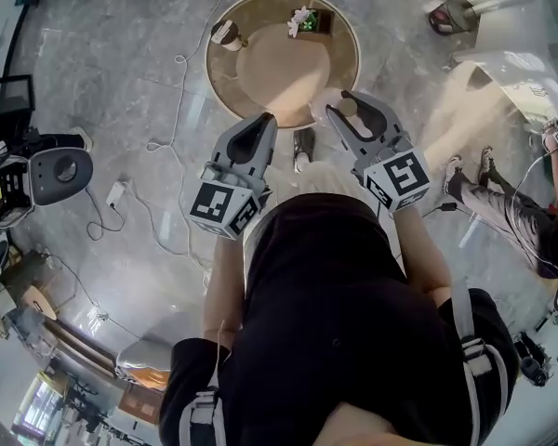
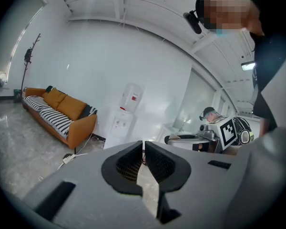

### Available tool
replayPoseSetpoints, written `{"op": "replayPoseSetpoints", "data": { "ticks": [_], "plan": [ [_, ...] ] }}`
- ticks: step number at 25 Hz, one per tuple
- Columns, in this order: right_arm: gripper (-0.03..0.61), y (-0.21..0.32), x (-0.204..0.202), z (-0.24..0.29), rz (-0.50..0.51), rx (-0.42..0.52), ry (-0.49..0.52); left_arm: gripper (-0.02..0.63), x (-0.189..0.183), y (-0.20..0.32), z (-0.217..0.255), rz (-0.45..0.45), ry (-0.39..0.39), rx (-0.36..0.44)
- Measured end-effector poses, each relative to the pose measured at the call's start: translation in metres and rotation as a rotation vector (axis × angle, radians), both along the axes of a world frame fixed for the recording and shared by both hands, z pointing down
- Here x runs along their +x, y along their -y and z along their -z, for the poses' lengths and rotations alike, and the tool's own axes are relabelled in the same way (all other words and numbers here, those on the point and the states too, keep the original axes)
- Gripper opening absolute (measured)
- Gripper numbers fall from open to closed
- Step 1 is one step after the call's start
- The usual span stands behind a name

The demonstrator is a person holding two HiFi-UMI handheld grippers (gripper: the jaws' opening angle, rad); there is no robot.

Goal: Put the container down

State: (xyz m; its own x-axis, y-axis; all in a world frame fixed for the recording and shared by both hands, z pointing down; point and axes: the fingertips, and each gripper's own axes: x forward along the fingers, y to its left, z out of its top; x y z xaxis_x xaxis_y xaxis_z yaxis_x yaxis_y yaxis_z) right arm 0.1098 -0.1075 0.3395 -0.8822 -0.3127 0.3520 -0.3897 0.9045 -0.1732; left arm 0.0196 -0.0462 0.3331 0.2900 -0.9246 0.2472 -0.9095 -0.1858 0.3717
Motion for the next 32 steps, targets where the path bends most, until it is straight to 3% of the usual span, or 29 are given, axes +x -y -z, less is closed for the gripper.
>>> {"op": "replayPoseSetpoints", "data": {
  "ticks": [12, 17, 32],
  "plan": [
    [0.140, 0.017, -0.021, -0.072, 0.015, -0.031, -0.086, 0.029, -0.024, 0.016, -0.053, 0.030, -0.026, -0.081],
    [0.139, 0.026, -0.032, -0.108, 0.031, -0.030, -0.126, 0.029, -0.028, 0.032, -0.090, 0.000, 0.015, -0.083],
    [0.140, 0.041, -0.059, -0.230, 0.051, -0.056, -0.247, 0.029, -0.031, 0.049, -0.177, -0.067, -0.028, -0.181]
  ]
}}
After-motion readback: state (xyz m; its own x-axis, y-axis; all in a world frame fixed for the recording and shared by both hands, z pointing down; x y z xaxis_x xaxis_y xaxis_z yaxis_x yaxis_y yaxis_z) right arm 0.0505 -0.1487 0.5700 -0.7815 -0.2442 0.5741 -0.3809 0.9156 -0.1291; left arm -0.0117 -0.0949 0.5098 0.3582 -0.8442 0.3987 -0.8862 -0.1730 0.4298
